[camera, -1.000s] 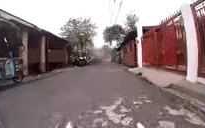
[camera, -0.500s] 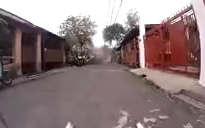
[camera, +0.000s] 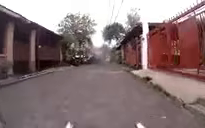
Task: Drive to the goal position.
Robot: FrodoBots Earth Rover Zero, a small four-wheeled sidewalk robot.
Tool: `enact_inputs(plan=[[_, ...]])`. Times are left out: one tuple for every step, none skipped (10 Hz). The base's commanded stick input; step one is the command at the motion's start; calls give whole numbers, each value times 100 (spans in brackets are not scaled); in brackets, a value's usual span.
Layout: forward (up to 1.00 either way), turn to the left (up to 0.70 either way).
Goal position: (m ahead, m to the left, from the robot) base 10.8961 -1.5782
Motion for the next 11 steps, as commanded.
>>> enact_inputs(plan=[[68,0],[65,0],[64,0],[64,0],[63,0],[62,0],[62,0],[62,0],[62,0],[62,0],[62,0]])
